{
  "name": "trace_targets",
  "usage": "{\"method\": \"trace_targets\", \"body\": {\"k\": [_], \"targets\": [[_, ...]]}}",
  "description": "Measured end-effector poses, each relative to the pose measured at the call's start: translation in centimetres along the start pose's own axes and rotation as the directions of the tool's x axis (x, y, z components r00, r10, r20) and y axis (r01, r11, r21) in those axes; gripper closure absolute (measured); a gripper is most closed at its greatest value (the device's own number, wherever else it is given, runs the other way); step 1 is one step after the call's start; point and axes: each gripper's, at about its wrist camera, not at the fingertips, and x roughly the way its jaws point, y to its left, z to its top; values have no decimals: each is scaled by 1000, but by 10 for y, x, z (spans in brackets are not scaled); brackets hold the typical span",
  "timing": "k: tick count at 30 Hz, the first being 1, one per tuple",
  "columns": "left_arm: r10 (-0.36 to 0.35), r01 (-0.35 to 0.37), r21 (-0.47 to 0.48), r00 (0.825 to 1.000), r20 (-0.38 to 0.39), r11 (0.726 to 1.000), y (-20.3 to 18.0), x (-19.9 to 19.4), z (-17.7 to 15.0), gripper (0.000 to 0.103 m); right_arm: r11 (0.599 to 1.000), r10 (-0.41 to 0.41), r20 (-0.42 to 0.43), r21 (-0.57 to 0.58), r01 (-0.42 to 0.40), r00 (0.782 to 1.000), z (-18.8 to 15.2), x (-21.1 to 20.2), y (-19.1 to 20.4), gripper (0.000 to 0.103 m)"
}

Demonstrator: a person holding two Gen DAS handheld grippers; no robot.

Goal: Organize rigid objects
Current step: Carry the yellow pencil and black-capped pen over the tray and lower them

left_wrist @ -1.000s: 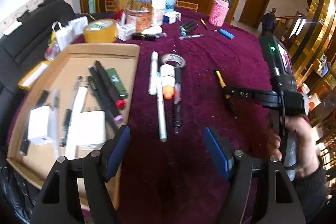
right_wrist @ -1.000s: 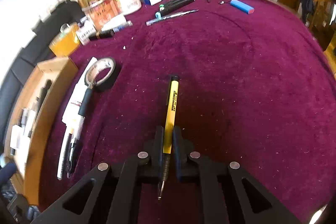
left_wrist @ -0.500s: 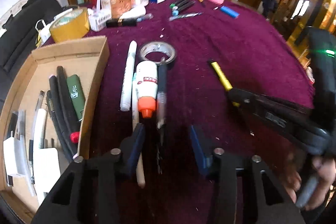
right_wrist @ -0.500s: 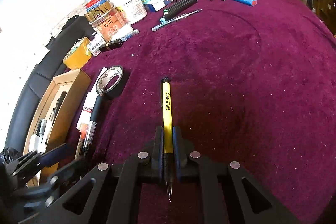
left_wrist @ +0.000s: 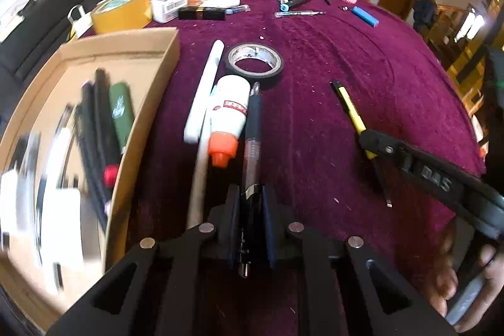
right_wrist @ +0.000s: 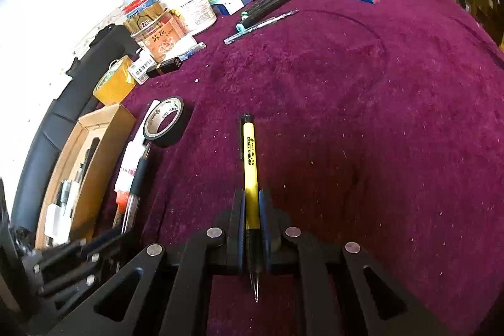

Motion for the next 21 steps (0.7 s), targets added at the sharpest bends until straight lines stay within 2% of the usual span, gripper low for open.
{"method": "trace_targets", "body": {"k": [2,5,7,10,16,21], "targets": [[-5,5,-9,1000,15,1000,-6,-8,-5,90,1000,6,-5,6,-6,1000,0,0,-1,93],[79,-79,20,997,18,997,-21,-4,-11,90,1000,7,-6,8,-7,1000,-1,-1,-1,94],[100,-99,9,995,-9,995,-25,2,-13,90,999,26,-6,29,-26,1000,-2,-2,-2,94],[149,-149,24,989,2,989,-34,1,-14,90,998,50,-7,46,-50,999,-3,-2,-4,94],[134,-134,5,991,20,991,-40,-6,-18,90,981,163,-23,109,-160,986,-1,2,-13,94],[103,-103,-26,994,20,994,-35,-11,-19,90,973,213,-3,91,-212,977,0,-5,-9,94]]}}
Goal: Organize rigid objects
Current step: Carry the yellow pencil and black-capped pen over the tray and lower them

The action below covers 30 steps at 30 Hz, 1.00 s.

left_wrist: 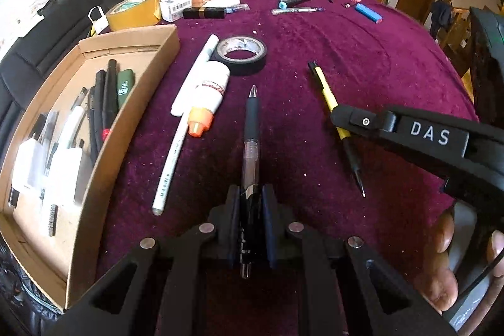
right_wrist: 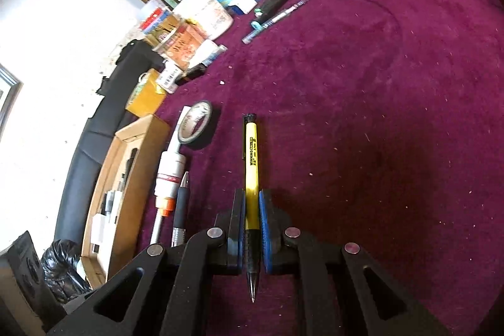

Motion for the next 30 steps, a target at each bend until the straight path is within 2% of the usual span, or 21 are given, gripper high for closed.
{"method": "trace_targets", "body": {"k": [7,14,18,23,27,30], "targets": [[-96,99,-58,994,44,993,33,-25,3,90,998,18,48,-58,-15,999,-2,-10,13,94],[-174,187,-116,978,113,975,94,-63,3,90,990,1,77,-137,10,997,-4,-9,27,94],[-155,178,-148,976,155,973,141,-85,-2,90,983,-25,98,-180,42,995,-6,-8,33,94],[-146,180,-219,976,160,959,195,-88,-15,89,975,-82,102,-197,101,991,-10,-4,42,94],[-150,185,-248,977,153,951,216,-78,-17,90,973,-40,42,-225,48,998,-19,0,76,94],[-158,192,-259,976,148,947,225,-70,-13,89,961,26,22,-275,-19,999,-27,2,116,93]]}}
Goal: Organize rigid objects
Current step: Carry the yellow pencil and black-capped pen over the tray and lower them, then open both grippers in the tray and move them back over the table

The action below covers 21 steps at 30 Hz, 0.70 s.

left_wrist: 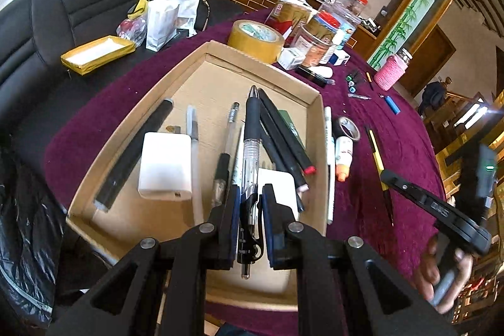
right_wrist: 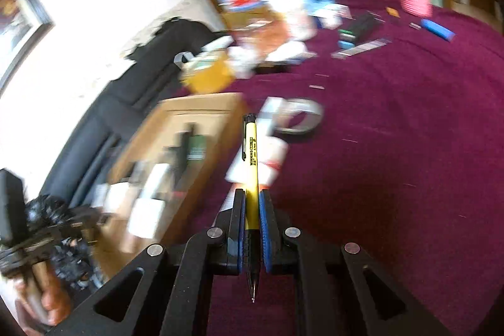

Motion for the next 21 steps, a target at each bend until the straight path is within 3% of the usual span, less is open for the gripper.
{"method": "trace_targets", "body": {"k": [7,16,21], "targets": [[8,-7,14,999,-34,1000,6,31,30,89,990,76,-48,-113,-81,996,22,39,71,93],[67,-65,19,993,-94,998,19,68,56,90,988,83,-156,-118,-102,984,38,112,101,93],[61,-56,41,990,-127,998,21,81,59,89,989,49,-183,-129,-73,982,40,130,100,93]]}}
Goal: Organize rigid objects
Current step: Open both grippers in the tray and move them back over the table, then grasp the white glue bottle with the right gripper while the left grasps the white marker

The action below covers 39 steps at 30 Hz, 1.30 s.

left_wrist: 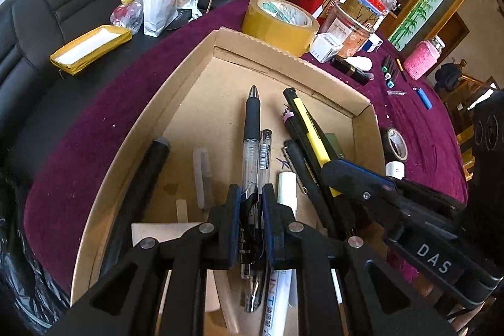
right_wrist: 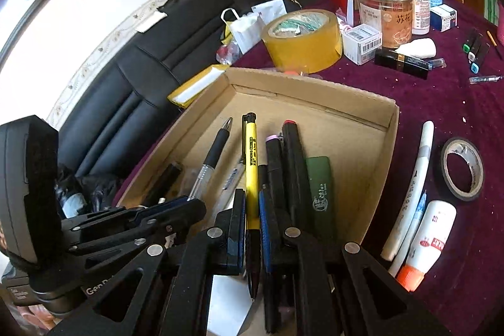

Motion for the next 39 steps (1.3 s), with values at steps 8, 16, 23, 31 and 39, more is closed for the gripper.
{"method": "trace_targets", "body": {"k": [8,16,23,31,39], "targets": [[1,-1,5,999,-43,1000,0,8,4,89,997,-52,-23,-49,51,998,-1,12,6,93],[14,-14,-1,999,-36,1000,3,5,1,89,993,-91,-22,-82,89,996,-7,15,14,92],[-41,41,5,999,-25,999,2,4,1,73,998,-55,-25,-39,54,998,-6,12,4,92],[-56,49,64,991,123,997,-25,-36,-20,36,997,29,85,65,-34,996,-30,-54,-26,52],[-95,56,184,973,210,981,-92,-60,-62,33,974,-76,119,220,49,990,-57,-99,-97,44]]}}
